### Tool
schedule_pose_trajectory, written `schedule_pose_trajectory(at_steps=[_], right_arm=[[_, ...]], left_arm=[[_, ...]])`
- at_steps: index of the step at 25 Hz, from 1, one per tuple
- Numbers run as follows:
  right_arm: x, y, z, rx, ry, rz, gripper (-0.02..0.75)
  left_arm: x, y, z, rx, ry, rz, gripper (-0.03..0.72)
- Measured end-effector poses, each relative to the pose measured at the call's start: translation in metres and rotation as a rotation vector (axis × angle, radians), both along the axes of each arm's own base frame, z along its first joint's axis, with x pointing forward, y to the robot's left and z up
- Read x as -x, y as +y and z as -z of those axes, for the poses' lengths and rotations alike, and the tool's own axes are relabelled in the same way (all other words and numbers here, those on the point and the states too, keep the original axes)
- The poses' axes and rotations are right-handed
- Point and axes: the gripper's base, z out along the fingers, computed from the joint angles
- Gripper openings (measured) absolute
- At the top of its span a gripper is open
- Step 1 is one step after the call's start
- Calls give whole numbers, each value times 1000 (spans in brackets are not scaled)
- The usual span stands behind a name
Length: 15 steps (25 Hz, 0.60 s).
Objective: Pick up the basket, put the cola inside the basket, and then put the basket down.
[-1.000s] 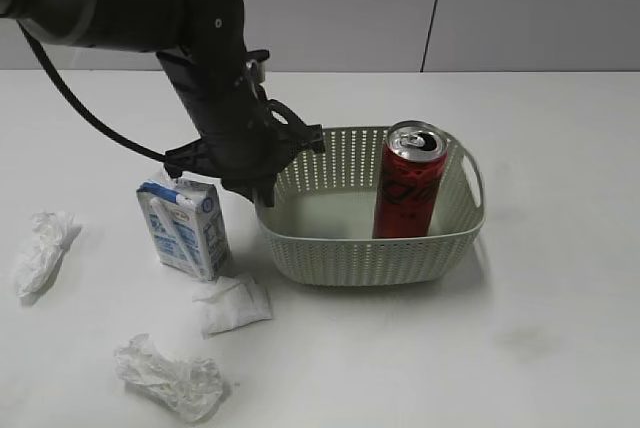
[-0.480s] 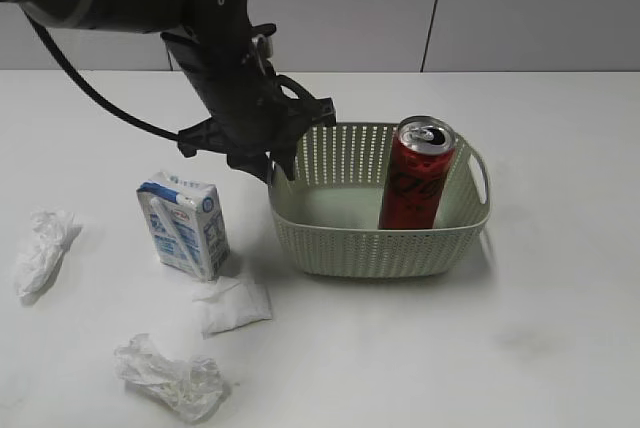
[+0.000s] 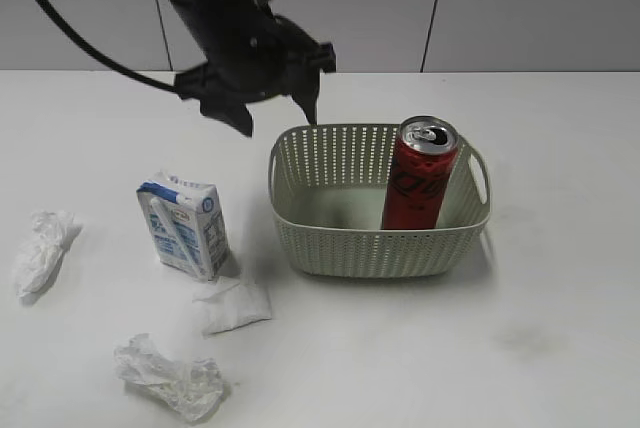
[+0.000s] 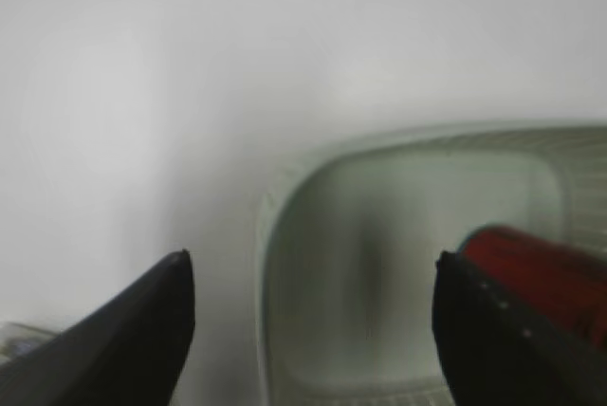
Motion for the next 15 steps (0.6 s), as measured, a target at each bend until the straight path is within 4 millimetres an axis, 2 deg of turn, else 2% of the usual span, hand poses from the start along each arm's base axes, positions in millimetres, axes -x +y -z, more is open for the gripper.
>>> schedule_pose_trajectory(at_steps=[3,8,11,15], right_arm=[[0,-4,0,49,-1,25,575],[0,-5,0,50,0,40,573],[0,-4,0,37,0,35,573],[0,-4,0,31,1,32,573]], left_arm=[[-22,19,-37,-10,-79,14,597],[-56,74,-90,-47,-203,-21,594],[-66,108,-101,-103,-214,-12,592],[-74,147,-100,-158,-199,-17,592]])
